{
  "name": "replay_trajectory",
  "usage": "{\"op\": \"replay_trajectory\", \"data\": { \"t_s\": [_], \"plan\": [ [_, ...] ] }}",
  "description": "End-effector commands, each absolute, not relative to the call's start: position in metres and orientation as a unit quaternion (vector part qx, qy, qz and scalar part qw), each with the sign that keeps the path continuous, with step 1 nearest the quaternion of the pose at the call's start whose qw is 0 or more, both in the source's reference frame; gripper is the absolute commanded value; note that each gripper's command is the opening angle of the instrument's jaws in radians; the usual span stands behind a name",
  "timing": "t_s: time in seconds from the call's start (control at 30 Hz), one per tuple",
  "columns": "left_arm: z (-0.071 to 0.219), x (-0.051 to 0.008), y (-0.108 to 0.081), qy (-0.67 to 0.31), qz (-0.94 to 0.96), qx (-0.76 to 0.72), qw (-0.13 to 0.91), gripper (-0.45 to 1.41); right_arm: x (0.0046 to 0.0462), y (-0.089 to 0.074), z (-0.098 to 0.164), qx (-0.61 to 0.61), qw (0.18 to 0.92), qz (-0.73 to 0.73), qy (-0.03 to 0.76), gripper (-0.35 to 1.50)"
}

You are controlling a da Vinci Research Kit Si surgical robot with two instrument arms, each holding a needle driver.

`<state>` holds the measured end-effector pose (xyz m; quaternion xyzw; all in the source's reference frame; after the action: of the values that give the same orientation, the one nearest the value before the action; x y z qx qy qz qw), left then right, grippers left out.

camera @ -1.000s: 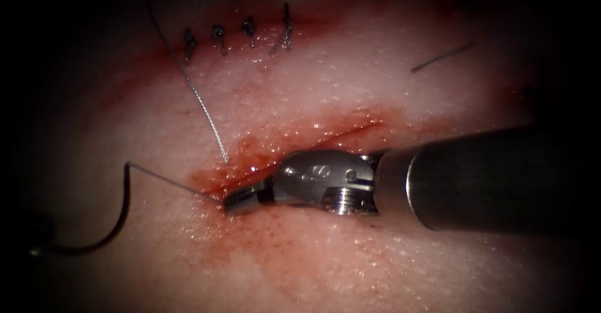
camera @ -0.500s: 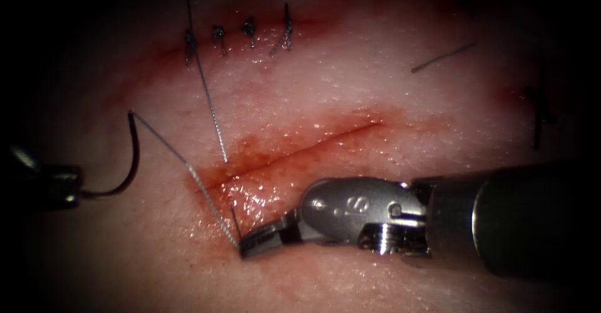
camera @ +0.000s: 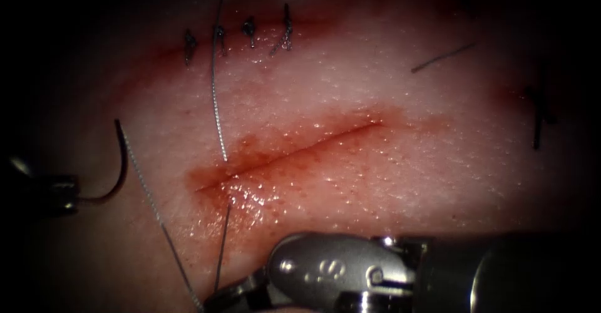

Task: Wound Closure

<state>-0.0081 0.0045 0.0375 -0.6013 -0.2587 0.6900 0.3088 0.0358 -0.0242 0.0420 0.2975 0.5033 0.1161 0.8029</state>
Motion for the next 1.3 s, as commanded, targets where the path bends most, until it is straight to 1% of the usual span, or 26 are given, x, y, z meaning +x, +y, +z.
{"op": "replay_trajectory", "data": {
  "t_s": [0.03,0.07,0.1,0.23,0.47,0.53,0.67,0.73,0.8,0.97,1.0,1.03,1.17,1.2,1.23,1.27,1.3],
  "plan": [
    [0.038,-0.0082,0.004,-0.255,0.696,-0.594,0.312,-0.45,0.0360,-0.024,0.043,0.281,0.805,0.121,0.508,1.04],
    [0.038,-0.0078,0.004,-0.251,0.703,-0.587,0.314,-0.45,0.0356,-0.023,0.044,0.271,0.808,0.116,0.511,1.11],
    [0.038,-0.0073,0.004,-0.247,0.710,-0.580,0.316,-0.45,0.0353,-0.023,0.044,0.265,0.810,0.115,0.510,1.13],
    [0.039,-0.0054,0.004,-0.227,0.735,-0.549,0.328,-0.45,0.0343,-0.021,0.045,0.240,0.823,0.103,0.505,1.08],
    [0.042,-0.0059,0.003,-0.221,0.760,-0.518,0.324,-0.45,0.0347,-0.020,0.049,0.208,0.842,0.097,0.489,0.79],
    [0.042,-0.0063,0.003,-0.226,0.762,-0.516,0.319,-0.45,0.0351,-0.020,0.051,0.204,0.846,0.097,0.483,0.79],
    [0.042,-0.0065,0.003,-0.232,0.762,-0.517,0.314,-0.45,0.0358,-0.020,0.053,0.203,0.850,0.112,0.474,0.93],
    [0.042,-0.0065,0.003,-0.234,0.762,-0.517,0.313,-0.45,0.0360,-0.020,0.053,0.203,0.851,0.117,0.470,0.93],
    [0.042,-0.0065,0.003,-0.234,0.762,-0.517,0.313,-0.45,0.0363,-0.020,0.054,0.205,0.851,0.121,0.468,0.86],
    [0.042,-0.0066,0.003,-0.241,0.759,-0.521,0.308,-0.45,0.0371,-0.021,0.055,0.205,0.859,0.134,0.450,0.83],
    [0.042,-0.0067,0.003,-0.243,0.759,-0.521,0.306,-0.45,0.0373,-0.021,0.055,0.206,0.859,0.137,0.449,0.79],
    [0.042,-0.0068,0.003,-0.243,0.758,-0.522,0.307,-0.45,0.0374,-0.021,0.055,0.205,0.859,0.137,0.449,0.74],
    [0.042,-0.0072,0.003,-0.245,0.751,-0.530,0.309,-0.45,0.0382,-0.021,0.055,0.210,0.857,0.154,0.445,0.17],
    [0.042,-0.0073,0.003,-0.246,0.749,-0.533,0.309,-0.45,0.0384,-0.021,0.055,0.212,0.856,0.159,0.443,0.09],
    [0.042,-0.0074,0.003,-0.245,0.749,-0.535,0.306,-0.45,0.0386,-0.021,0.055,0.214,0.856,0.162,0.442,-0.10],
    [0.042,-0.0076,0.003,-0.246,0.748,-0.535,0.305,-0.45,0.0388,-0.021,0.055,0.219,0.855,0.166,0.440,-0.35],
    [0.042,-0.0077,0.003,-0.246,0.748,-0.536,0.306,-0.45,0.0388,-0.021,0.055,0.225,0.854,0.165,0.439,-0.35]
  ]
}}
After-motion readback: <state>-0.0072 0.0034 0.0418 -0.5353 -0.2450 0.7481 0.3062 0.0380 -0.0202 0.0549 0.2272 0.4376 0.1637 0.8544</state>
